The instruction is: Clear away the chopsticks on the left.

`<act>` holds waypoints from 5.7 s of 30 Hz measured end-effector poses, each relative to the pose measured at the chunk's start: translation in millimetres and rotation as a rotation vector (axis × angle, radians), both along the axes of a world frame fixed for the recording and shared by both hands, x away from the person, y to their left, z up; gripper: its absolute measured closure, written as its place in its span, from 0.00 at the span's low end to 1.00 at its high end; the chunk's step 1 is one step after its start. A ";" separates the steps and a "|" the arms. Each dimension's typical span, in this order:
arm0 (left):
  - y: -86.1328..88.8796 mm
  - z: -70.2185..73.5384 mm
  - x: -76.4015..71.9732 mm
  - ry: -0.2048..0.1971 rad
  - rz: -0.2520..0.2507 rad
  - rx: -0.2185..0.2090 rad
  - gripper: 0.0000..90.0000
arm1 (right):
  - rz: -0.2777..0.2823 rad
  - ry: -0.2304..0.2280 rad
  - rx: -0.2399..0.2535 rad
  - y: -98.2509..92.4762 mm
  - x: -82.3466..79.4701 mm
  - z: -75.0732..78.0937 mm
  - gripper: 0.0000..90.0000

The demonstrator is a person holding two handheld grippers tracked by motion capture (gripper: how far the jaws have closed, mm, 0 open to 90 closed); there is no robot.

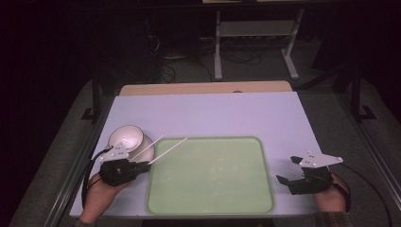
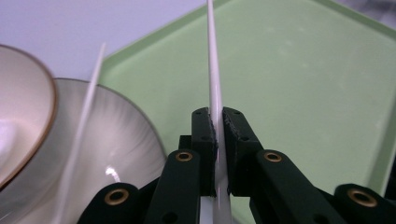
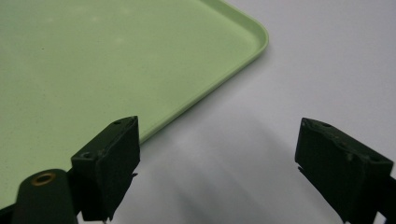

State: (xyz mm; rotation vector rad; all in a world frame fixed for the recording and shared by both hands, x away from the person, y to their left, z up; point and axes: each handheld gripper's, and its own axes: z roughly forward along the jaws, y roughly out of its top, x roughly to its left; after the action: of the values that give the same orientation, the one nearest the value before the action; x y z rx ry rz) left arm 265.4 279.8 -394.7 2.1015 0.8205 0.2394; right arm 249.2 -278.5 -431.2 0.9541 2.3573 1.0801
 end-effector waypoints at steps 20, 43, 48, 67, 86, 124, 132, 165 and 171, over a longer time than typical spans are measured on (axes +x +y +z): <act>-55.7 -8.5 20.7 0.042 -0.043 -0.009 0.93 | -0.011 -0.005 0.011 -2.5 -0.1 0.1 0.15; -81.6 -36.3 43.7 0.088 0.019 0.064 0.93 | -0.006 -0.005 0.010 -3.0 1.1 -0.4 0.15; -81.5 -40.4 44.4 0.096 0.026 0.078 0.93 | -0.012 -0.006 0.017 -3.7 1.5 0.2 0.15; -80.1 -46.1 40.7 0.086 0.054 0.117 0.87 | 0.002 -0.029 0.020 2.0 -1.4 4.5 0.15; -81.5 -27.5 54.3 0.092 -0.040 0.030 0.94 | 0.014 -0.039 0.014 5.5 -0.6 6.0 0.15; -189.1 -7.9 126.3 0.093 -0.205 0.106 1.00 | 0.029 -0.042 0.044 7.7 -0.5 9.0 0.14; -200.5 -24.5 141.2 0.111 -0.179 0.163 1.00 | 0.033 -0.047 0.039 8.6 -1.0 9.1 0.15; -143.5 -40.5 146.2 0.133 -0.002 0.190 1.00 | 0.023 -0.046 0.039 5.4 -0.5 7.7 0.15; -123.2 -39.9 144.5 0.141 0.034 0.191 1.00 | 0.028 -0.041 0.030 7.7 0.2 6.7 0.15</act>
State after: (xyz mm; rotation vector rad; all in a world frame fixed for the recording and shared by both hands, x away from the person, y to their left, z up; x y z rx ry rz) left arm 409.9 156.6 -434.6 2.3054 0.9498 0.1961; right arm 249.4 -270.8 -424.5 0.9028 2.3346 1.1379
